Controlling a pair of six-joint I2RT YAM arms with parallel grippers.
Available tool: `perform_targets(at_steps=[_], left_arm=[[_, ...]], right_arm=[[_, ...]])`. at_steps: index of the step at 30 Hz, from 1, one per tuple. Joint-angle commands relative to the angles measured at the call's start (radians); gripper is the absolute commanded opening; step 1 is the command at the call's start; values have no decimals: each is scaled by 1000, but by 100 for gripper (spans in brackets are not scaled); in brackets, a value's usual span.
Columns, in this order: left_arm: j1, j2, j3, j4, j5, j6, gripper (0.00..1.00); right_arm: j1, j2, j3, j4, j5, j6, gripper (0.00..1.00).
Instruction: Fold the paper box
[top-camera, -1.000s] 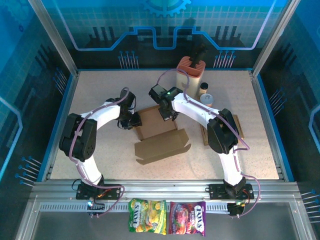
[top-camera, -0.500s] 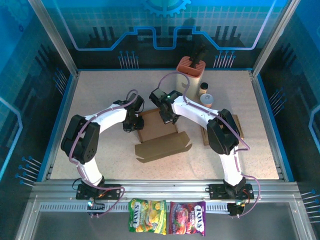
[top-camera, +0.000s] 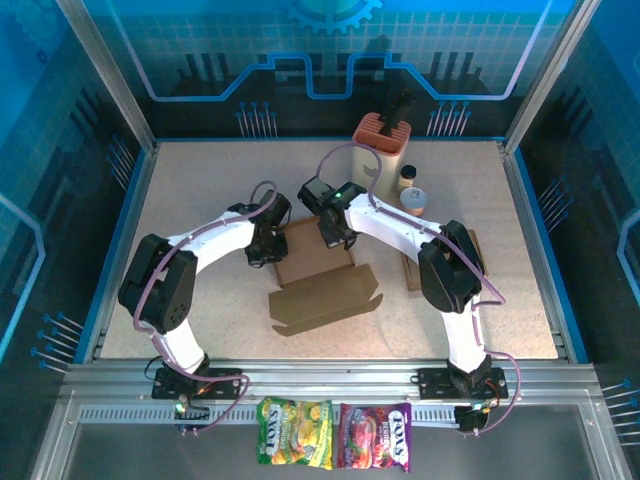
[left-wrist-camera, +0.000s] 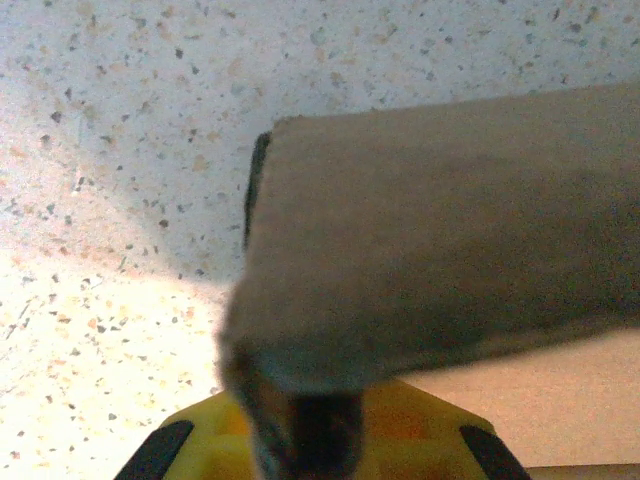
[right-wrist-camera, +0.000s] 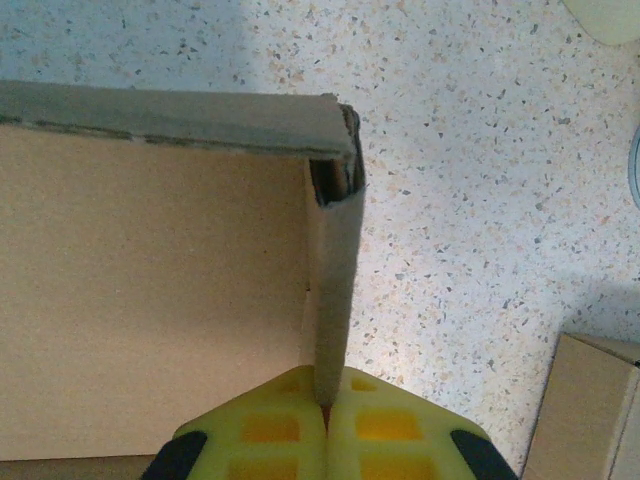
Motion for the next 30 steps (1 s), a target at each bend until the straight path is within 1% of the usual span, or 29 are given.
perform_targets(at_steps=[1,6,9,10,11,12,16,19,21,25,27,30], left_arm=[[-26,20,4,-106,-100,-6,0],[-41,38,19,-140,-147,-19,0],[-41,28,8,-110,-132,-19,0],[-40,24,8,-96,-120,-14,9],[-40,21,13,-86,-106,-11,20],[-40,15,18,-80,-88,-11,25],[-40,8,45,-63,-16,-21,31],[-39,19,49,-56,29,-38,31],[-40,33,46,-51,48,-45,27],[-40,45,40,-40,49,-46,21],[-40,47,44,-41,42,-43,18],[-40,50,57,-47,32,-33,17]], right_arm=[[25,-39,-12,11,33,23,0],[29,-40,-21,23,27,34,0],[30,-39,-31,36,17,30,0],[29,-36,-34,37,15,27,0],[28,-34,-38,40,11,25,0],[24,-30,-42,44,2,24,0],[6,-10,-49,45,-23,24,0],[-10,7,-52,50,-41,13,0],[-18,20,-48,42,-44,8,0],[-26,29,-58,36,-50,-4,0],[-33,34,-68,39,-64,-11,4],[-51,45,-79,35,-82,-17,11]])
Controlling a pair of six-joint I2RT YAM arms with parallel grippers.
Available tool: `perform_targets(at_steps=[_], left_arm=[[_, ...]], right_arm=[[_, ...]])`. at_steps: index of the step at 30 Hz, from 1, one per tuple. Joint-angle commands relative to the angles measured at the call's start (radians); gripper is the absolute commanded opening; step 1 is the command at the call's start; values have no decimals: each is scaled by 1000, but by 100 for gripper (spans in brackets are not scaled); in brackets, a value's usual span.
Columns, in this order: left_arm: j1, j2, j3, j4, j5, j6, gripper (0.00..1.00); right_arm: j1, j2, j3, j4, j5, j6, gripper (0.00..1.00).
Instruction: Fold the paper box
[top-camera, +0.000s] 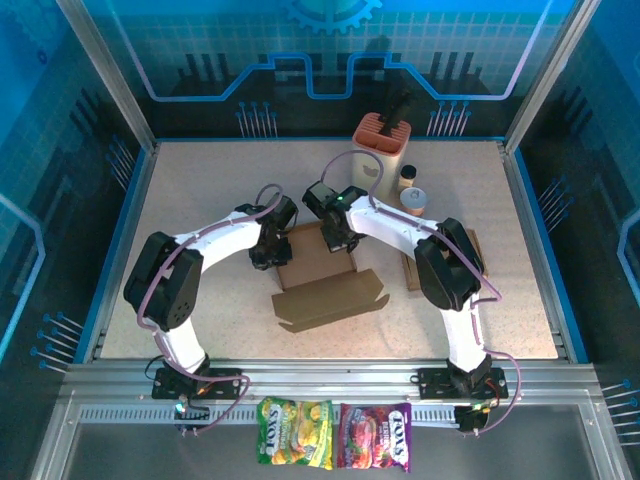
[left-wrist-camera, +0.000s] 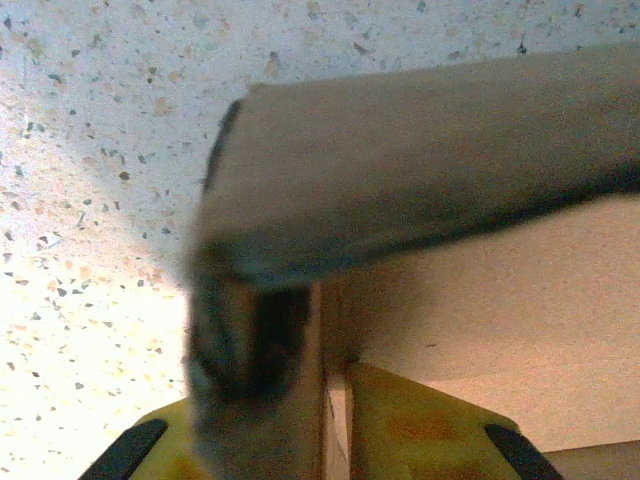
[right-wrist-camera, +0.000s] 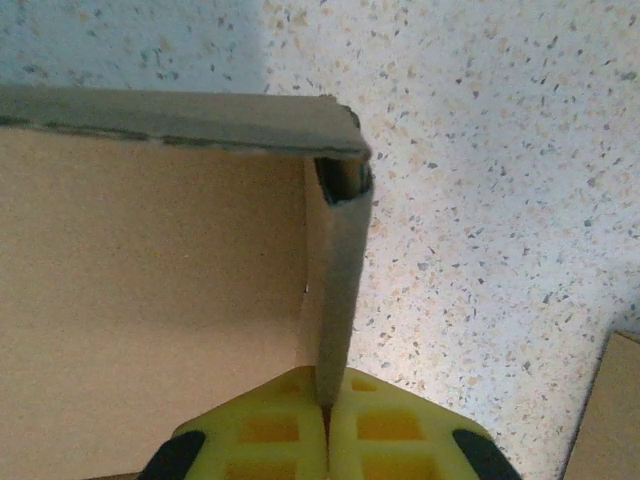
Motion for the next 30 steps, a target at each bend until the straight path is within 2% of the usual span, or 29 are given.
perform_targets(at_steps=[1,8,13,20,30], left_arm=[[-10,21,37,-13,9,5,16],[-11,32,59,-24,4,18,13],[-10,38,65,-28,2,22,13],[-12,45,74,-29,-1,22,12],[-16,46,83,-31,2,21,12]], right_arm=[[-24,28,-19,-9,-26,-18,13],[-43,34,-27,-7,-37,-40,23],[-45,41,-33,-7,-30,-34,26],[-45,66,-12,-42,5,-20,22],[-13,95,16,-98,104,3,1]])
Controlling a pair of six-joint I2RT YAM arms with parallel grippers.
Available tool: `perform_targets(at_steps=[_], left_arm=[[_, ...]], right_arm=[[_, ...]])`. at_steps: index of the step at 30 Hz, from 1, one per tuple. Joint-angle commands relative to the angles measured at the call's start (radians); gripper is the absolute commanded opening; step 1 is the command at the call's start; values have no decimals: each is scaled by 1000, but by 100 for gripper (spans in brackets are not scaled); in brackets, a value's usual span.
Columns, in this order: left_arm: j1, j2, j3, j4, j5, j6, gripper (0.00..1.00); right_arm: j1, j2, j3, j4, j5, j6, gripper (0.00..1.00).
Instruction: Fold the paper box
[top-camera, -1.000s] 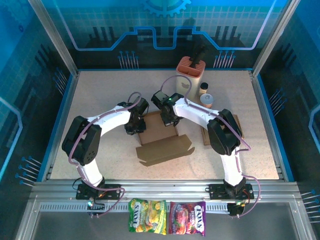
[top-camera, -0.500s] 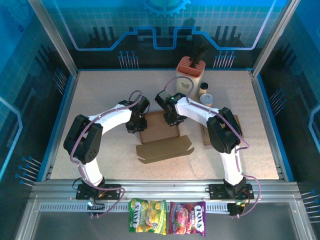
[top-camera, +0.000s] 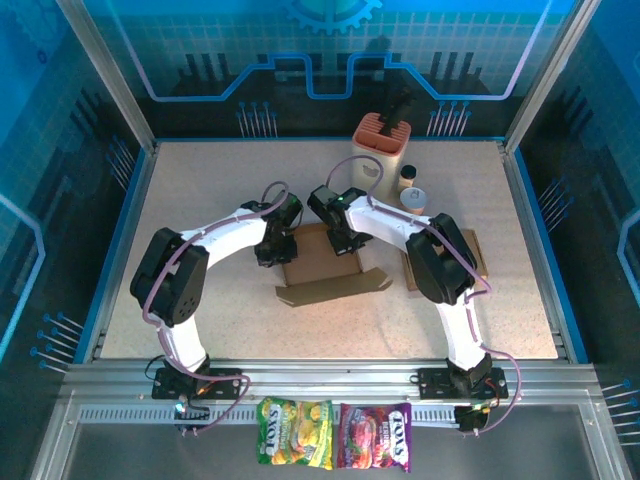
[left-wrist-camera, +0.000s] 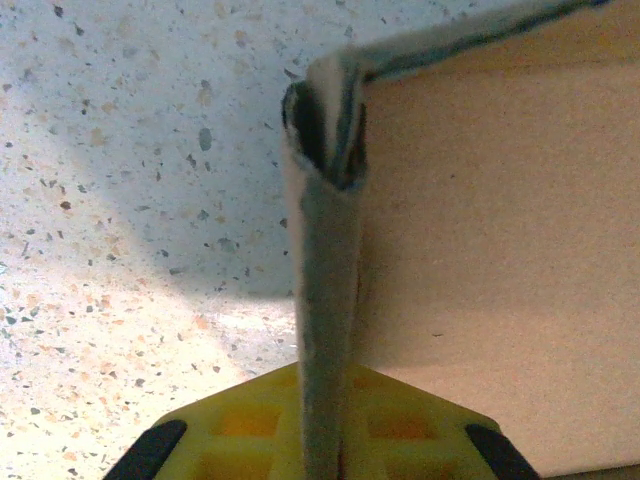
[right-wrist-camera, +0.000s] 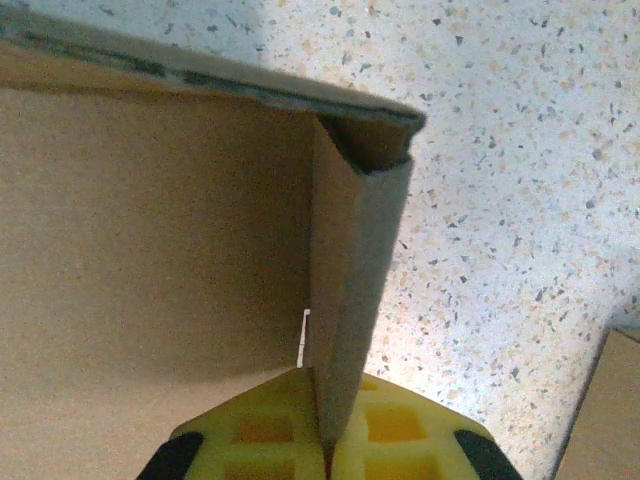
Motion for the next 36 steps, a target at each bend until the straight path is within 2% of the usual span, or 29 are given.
perform_targets(at_steps=[1,4,8,16,19,24,30,36], left_arm=[[-2,5,33,-27,-4,15,12],[-2,5,37,-27,0,14,14],[-1,-19,53,-24,28,3,31],[6,-27,131,-52,138,1,50],[16,-21,139,-60,179,-5,52],[24,-32,165,-88,171,-1,57],[46,-55,219,-121,167,3,59],[79,-149,256,-152,68,11,58]], right_arm=[[12,26,12,-64,66,5,0],[12,19,12,-60,48,14,0],[12,19,26,-71,27,22,0],[-5,9,32,-95,-28,75,0],[-13,10,40,-111,-46,93,0],[-22,7,46,-128,-75,131,0],[-51,1,33,-149,-143,227,0],[-94,-36,-5,-169,-238,410,0]])
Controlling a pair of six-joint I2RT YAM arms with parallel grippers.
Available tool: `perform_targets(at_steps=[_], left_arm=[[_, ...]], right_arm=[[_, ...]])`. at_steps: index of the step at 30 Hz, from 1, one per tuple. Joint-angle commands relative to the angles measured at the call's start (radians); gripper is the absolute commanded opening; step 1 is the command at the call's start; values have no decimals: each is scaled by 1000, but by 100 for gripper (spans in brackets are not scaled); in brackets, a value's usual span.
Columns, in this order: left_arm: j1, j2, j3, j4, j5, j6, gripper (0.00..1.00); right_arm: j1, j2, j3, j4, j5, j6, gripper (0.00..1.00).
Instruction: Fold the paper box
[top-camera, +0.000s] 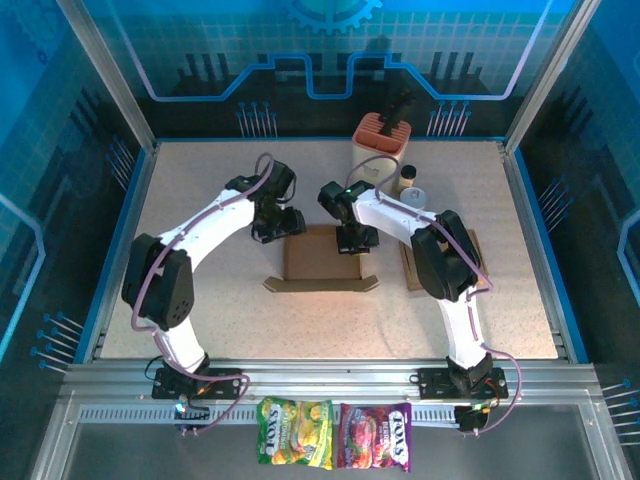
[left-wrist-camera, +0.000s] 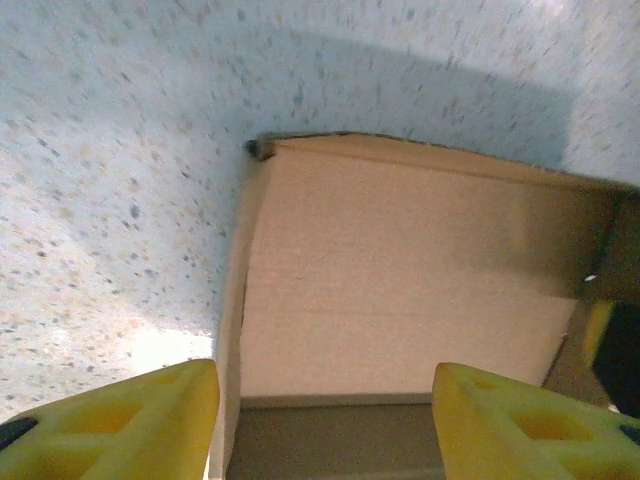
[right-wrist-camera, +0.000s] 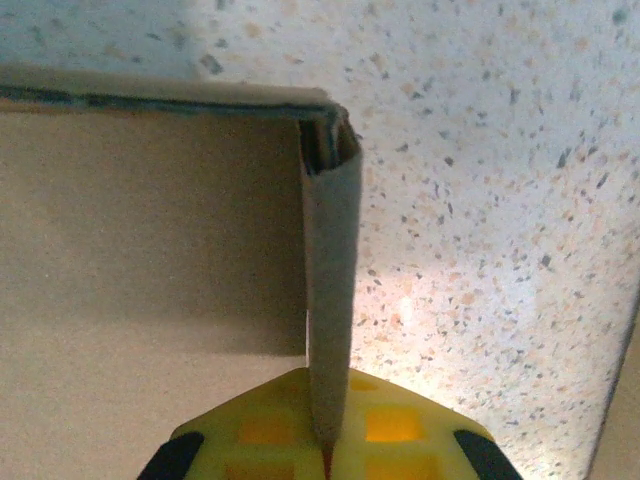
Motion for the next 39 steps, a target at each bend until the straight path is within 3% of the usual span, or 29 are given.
perform_targets(at_steps=[1,8,15,20,25,39], left_arm=[[28,-107,40,-52,-78,14,58],[116,-291,-78,-47,-159,3,53],[201,-472,-287,-22,-143,-53,48],[211,-550,-410,3,-96,-103,46],[210,-613,-510,75,-51,-172,45],[255,-639,-163,-69,-142,-130,57]], right_arm=[[-33,-45,-29,-49,-81,186,0],[-70,-106,-93,-38,-219,501,0],[-66,-95,-75,-114,-303,769,0],[-36,-126,-122,-68,-339,913,0],[-15,-108,-106,-69,-348,932,0],[-10,-141,-175,-38,-335,936,0]])
